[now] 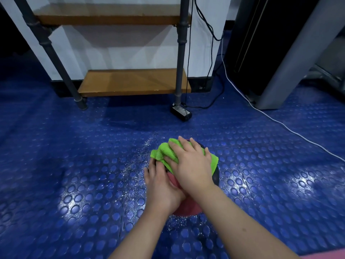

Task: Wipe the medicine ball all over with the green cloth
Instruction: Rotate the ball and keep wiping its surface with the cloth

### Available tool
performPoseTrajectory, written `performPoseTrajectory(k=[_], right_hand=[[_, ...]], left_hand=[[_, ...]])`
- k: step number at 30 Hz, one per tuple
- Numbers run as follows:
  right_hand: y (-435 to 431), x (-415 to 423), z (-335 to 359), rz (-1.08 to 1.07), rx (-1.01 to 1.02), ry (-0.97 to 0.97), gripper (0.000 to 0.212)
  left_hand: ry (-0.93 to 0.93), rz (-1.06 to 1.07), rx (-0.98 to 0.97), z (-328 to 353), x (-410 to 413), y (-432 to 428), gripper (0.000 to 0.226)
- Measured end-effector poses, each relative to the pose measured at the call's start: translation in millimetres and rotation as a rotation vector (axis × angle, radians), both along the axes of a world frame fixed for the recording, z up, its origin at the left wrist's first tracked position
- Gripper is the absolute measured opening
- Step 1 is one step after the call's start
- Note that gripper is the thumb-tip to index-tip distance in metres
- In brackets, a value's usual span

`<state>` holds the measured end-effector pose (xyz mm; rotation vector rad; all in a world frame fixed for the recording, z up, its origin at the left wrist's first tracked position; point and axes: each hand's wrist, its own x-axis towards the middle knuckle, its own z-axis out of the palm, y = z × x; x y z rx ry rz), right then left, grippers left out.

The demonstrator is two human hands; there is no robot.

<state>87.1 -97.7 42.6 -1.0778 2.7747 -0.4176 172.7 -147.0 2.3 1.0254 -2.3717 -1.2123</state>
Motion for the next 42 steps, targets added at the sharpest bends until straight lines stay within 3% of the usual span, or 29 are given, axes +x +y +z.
performPoseTrajectory(k=[9, 20, 28, 32, 35, 42], right_hand=[[-13.8, -6.9, 5.0, -0.042, 0.036, -0.050, 0.049], [-31.4, -52.2, 13.9, -0.256, -0.011, -0.206, 0.027], [-24.3, -84.5, 1.9, -0.379, -0.039, -0.321, 0.030], [-9.9, -73.3, 3.7, -0.271, -0.215, -0.211, 0.035], [3.8, -37.5, 7.5, -0.069, -0.114, -0.045, 0.034], [9.9, -20.1, 4.0, -0.019, -0.090, 0.118, 0.032]], left_hand=[[0.030, -0.021, -0.009, -3.2, 3.7, -4.6, 0.134], [-0.044, -0.022, 0.091, -1.2, 5.3, 0.4, 0.151], [-0.021, -0.037, 0.063, -7.5, 11.2, 5.5, 0.151], [-0.009, -0.033, 0.018, -11.2, 11.9, 7.0, 0.149], [0.000, -0.041, 0.006, -11.4, 8.5, 1.9, 0.149], [-0.002, -0.044, 0.055, -5.0, 3.2, -4.1, 0.145]])
